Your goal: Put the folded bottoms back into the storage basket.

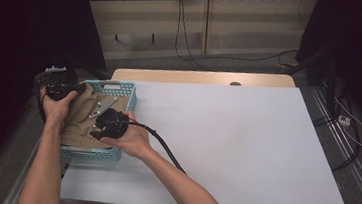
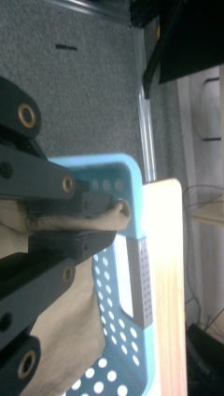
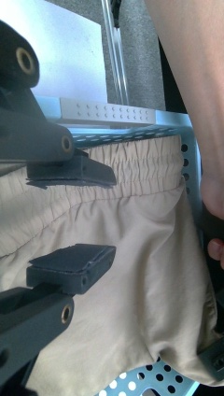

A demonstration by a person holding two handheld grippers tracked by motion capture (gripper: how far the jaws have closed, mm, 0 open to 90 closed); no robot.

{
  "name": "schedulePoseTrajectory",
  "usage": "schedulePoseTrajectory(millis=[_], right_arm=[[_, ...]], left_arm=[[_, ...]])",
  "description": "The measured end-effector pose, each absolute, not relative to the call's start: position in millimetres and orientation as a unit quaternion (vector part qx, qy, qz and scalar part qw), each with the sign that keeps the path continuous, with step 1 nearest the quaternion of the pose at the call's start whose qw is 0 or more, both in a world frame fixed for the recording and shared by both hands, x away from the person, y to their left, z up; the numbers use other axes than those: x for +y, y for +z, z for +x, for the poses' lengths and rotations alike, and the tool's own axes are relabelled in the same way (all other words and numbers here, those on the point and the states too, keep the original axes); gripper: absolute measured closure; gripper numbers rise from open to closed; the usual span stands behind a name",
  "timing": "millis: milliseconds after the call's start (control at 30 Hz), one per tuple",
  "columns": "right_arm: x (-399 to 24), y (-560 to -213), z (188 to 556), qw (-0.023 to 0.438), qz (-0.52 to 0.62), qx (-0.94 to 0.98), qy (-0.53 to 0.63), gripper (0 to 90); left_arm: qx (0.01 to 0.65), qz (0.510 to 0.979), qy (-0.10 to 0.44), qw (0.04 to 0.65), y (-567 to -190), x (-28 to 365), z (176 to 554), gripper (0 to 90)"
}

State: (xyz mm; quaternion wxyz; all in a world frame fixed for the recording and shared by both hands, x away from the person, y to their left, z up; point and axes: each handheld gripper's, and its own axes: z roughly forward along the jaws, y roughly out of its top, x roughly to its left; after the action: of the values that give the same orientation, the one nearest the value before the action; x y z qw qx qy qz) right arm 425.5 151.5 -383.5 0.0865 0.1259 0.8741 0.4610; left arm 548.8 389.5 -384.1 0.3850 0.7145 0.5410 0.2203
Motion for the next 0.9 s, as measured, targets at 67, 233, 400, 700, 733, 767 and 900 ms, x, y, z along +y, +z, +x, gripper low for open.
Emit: schedulePoseTrajectory(millis=[67, 233, 400, 700, 733, 767, 900], right_arm=[[149.7, -382.0, 424.4, 0.087, 0.126, 0.872, 0.465, 59.9], [142.8, -381.6, 421.4, 0.088, 0.128, 0.866, 0.475, 55.6], [136.5, -383.9, 420.1, 0.083, 0.134, 0.86, 0.486, 49.0], [121.2, -382.8, 422.2, 0.086, 0.15, 0.852, 0.494, 34.0], [119.2, -382.5, 422.8, 0.085, 0.152, 0.851, 0.495, 33.3], [117.1, -382.5, 423.8, 0.083, 0.154, 0.849, 0.498, 33.0], [108.3, -381.2, 427.5, 0.079, 0.167, 0.841, 0.509, 28.2]], left_arm=[[0.549, 0.708, 0.222, 0.384, -385.6, 387.9, 549.6, 82.5], [0.544, 0.713, 0.216, 0.386, -386.8, 384.0, 549.2, 73.4], [0.541, 0.714, 0.215, 0.388, -382.0, 385.4, 544.2, 60.1], [0.543, 0.696, 0.216, 0.418, -374.8, 395.9, 528.1, 33.6], [0.538, 0.702, 0.221, 0.41, -374.2, 393.9, 526.4, 31.6], [0.535, 0.706, 0.228, 0.404, -373.6, 392.6, 524.9, 30.0], [0.528, 0.705, 0.239, 0.408, -371.7, 391.8, 518.9, 19.6]])
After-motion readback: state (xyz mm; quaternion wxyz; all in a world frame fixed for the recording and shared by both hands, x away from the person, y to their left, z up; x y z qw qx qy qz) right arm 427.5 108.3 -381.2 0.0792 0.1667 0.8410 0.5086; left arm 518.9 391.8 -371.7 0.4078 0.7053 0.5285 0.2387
